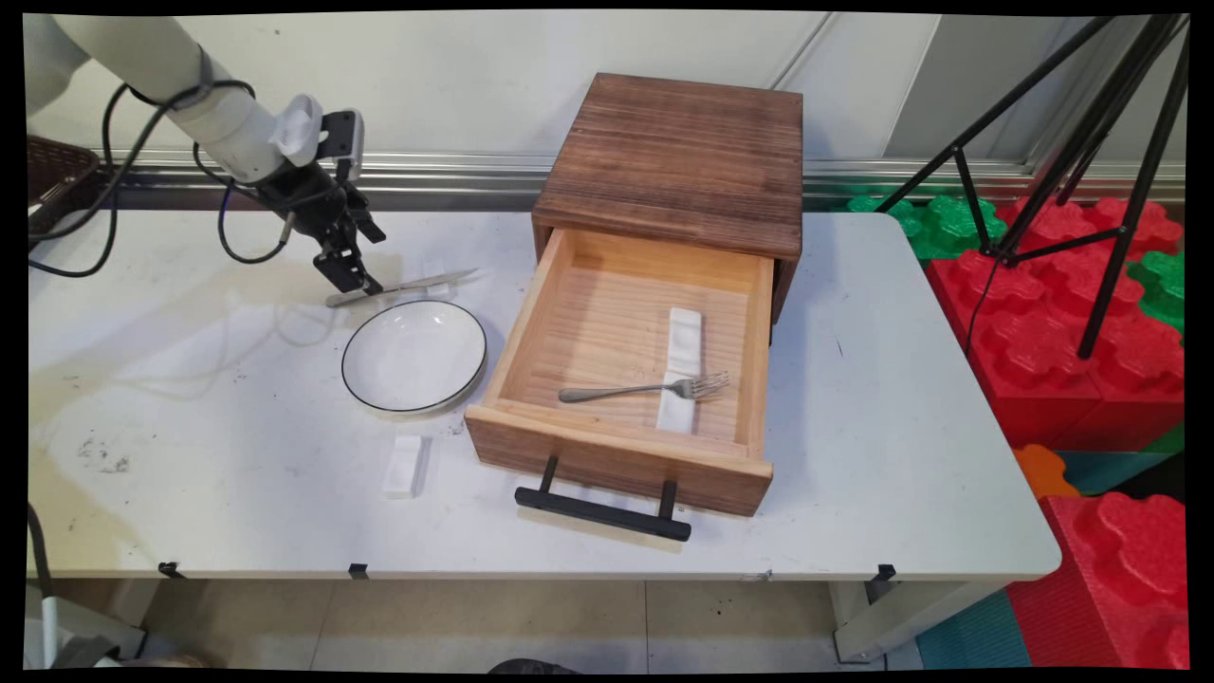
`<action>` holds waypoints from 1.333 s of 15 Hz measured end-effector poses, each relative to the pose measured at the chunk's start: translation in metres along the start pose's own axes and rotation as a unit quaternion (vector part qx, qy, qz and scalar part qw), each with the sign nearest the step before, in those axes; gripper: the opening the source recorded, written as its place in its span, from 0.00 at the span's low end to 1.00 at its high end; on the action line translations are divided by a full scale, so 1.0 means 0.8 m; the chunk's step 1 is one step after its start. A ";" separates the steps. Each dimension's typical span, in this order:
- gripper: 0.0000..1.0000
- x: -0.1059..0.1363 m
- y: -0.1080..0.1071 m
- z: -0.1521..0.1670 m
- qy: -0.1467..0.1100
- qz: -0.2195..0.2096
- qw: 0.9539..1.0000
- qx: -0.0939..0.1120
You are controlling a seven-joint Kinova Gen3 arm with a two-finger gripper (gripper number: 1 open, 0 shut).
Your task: Pick up the knife from the left of the white plate
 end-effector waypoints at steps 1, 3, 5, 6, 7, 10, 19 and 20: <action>1.00 -0.001 -0.002 0.004 -0.002 0.000 1.000 0.000; 1.00 -0.003 -0.007 0.014 -0.005 -0.002 1.000 0.001; 1.00 -0.005 -0.012 0.023 -0.008 -0.002 1.000 0.000; 1.00 -0.005 -0.015 0.031 -0.010 -0.002 1.000 -0.001; 1.00 -0.006 -0.016 0.034 -0.011 -0.003 1.000 -0.001; 1.00 -0.008 -0.021 0.045 -0.013 -0.006 1.000 -0.002; 0.00 -0.014 -0.024 0.067 -0.016 -0.015 1.000 -0.011; 0.00 -0.014 -0.023 0.068 -0.016 -0.016 1.000 -0.012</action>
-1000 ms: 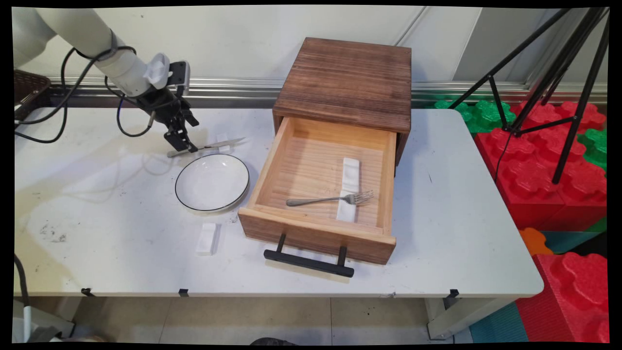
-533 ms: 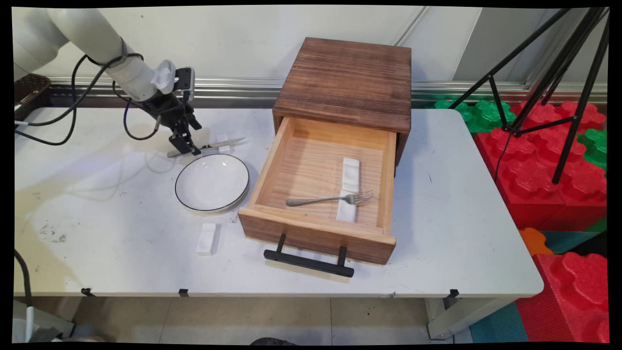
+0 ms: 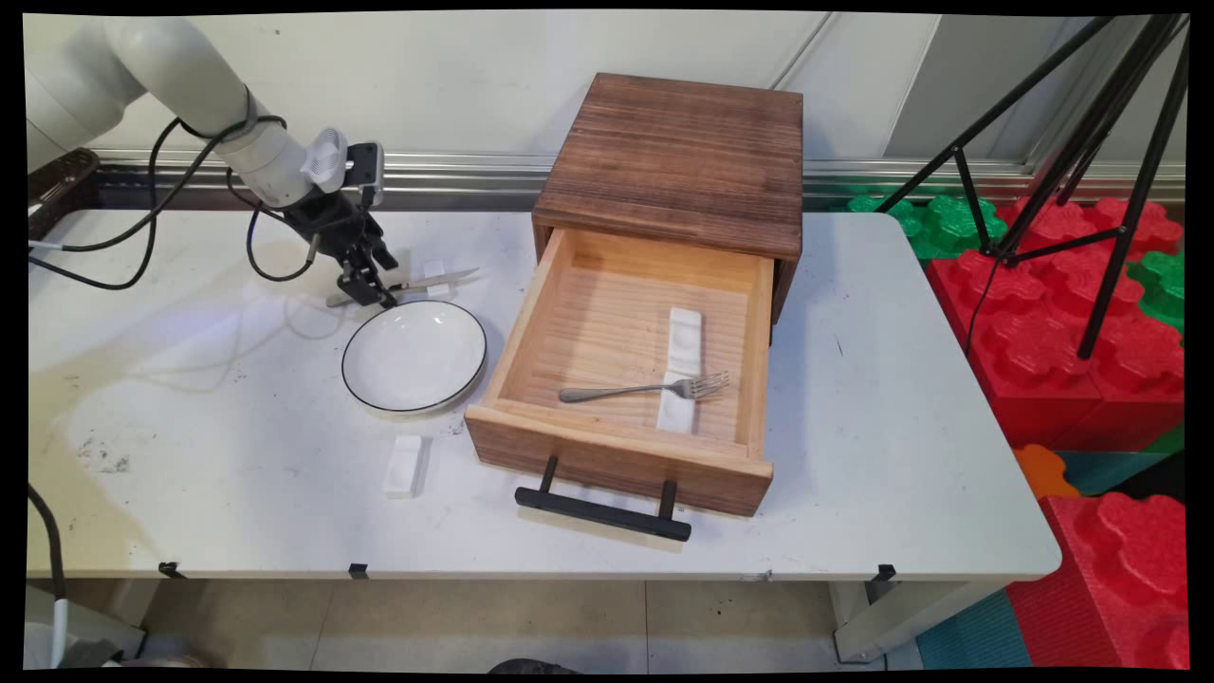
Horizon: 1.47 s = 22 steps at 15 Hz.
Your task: Pick up the knife from the left of the white plate, then place the picked object into the drawer
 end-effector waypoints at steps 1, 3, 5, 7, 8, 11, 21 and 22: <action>0.00 0.000 0.000 0.001 0.001 -0.001 1.000 -0.001; 0.00 0.003 0.000 0.003 0.004 -0.003 1.000 -0.002; 0.00 0.004 0.000 0.004 0.007 -0.005 1.000 -0.002; 0.00 0.007 0.000 0.005 0.010 -0.007 1.000 -0.004; 0.00 0.007 0.000 0.005 0.010 -0.008 1.000 -0.005; 0.00 0.005 0.001 0.004 0.009 -0.011 1.000 -0.006; 0.00 0.014 0.006 -0.029 0.022 -0.014 1.000 0.001; 0.00 0.015 0.007 -0.035 0.024 -0.012 1.000 0.002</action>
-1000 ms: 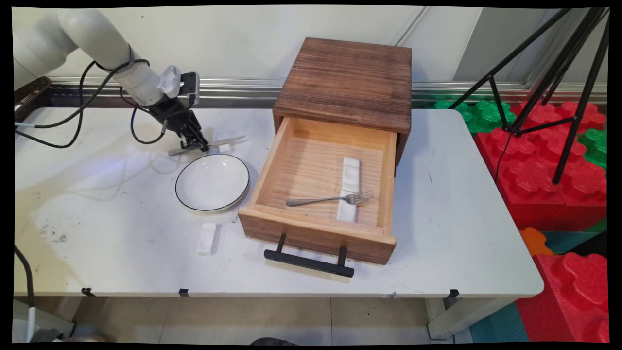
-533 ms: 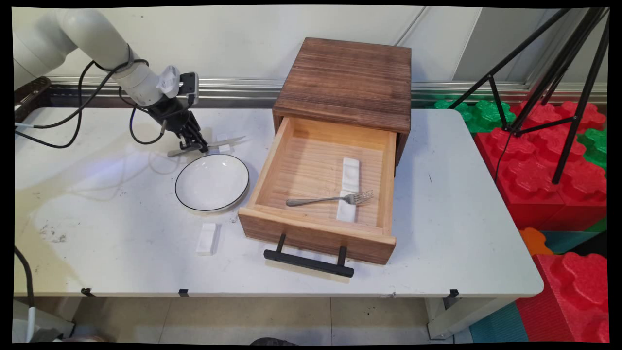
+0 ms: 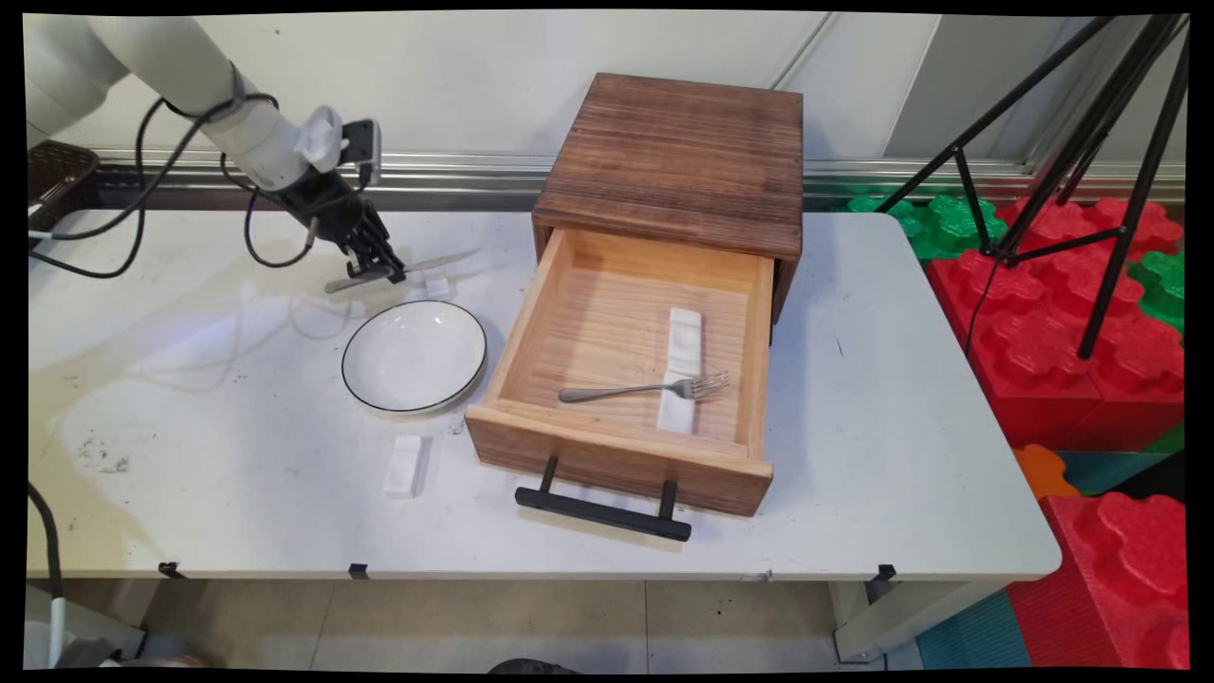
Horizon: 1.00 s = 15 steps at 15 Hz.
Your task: Place the picked object into the drawer
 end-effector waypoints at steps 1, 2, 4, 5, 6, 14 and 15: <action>0.00 0.002 0.002 -0.010 0.003 0.003 1.000 0.001; 0.00 0.005 0.004 -0.019 0.005 0.006 1.000 0.001; 0.00 0.011 0.009 -0.038 0.012 0.012 1.000 0.001; 0.00 0.015 0.012 -0.050 0.017 0.014 1.000 0.000; 0.00 0.018 0.015 -0.059 0.020 0.015 1.000 -0.001; 0.00 0.052 0.042 -0.132 0.060 0.039 0.997 -0.014; 0.00 0.059 0.046 -0.141 0.068 0.043 0.997 -0.016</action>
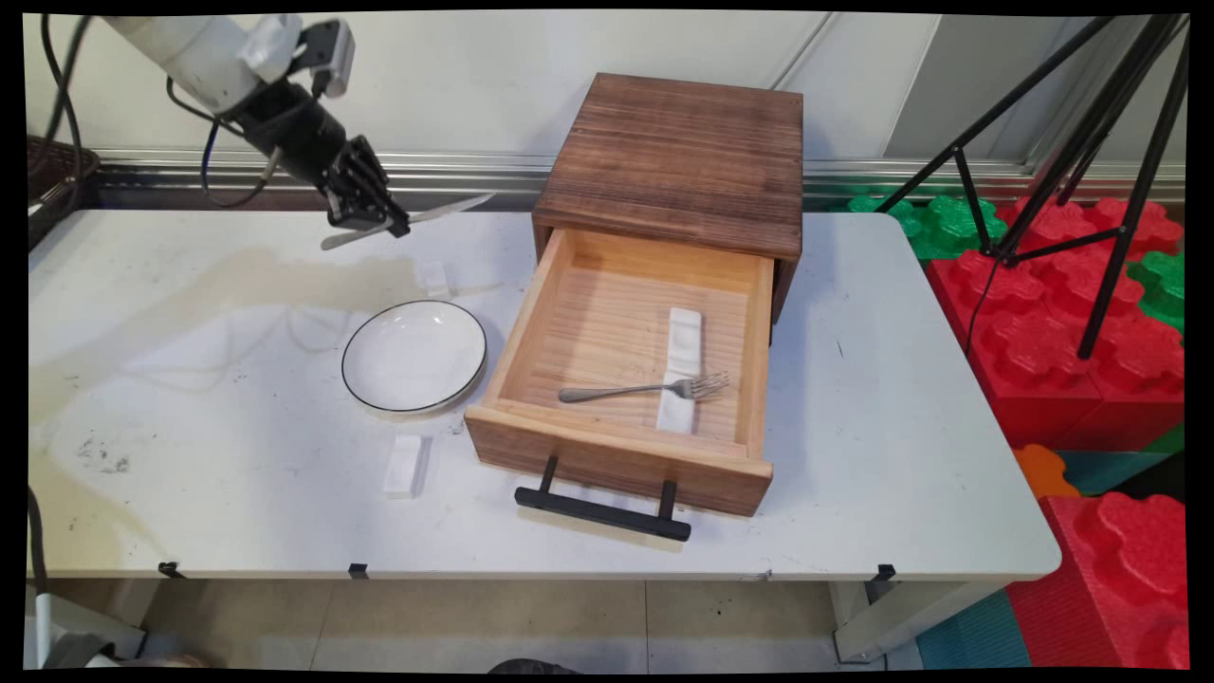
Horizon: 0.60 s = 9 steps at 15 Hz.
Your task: Place the picked object into the drawer
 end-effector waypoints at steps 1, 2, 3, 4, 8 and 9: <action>0.00 0.006 0.003 -0.005 0.006 0.003 1.000 -0.002; 0.00 0.015 0.007 -0.012 0.014 0.007 1.000 -0.004; 0.00 0.022 0.010 -0.017 0.020 0.010 1.000 -0.005; 0.00 0.031 0.013 -0.023 0.028 0.014 0.999 -0.007; 0.00 0.074 0.031 -0.044 0.065 0.031 0.997 -0.019; 0.00 0.085 0.035 -0.048 0.074 0.034 0.996 -0.022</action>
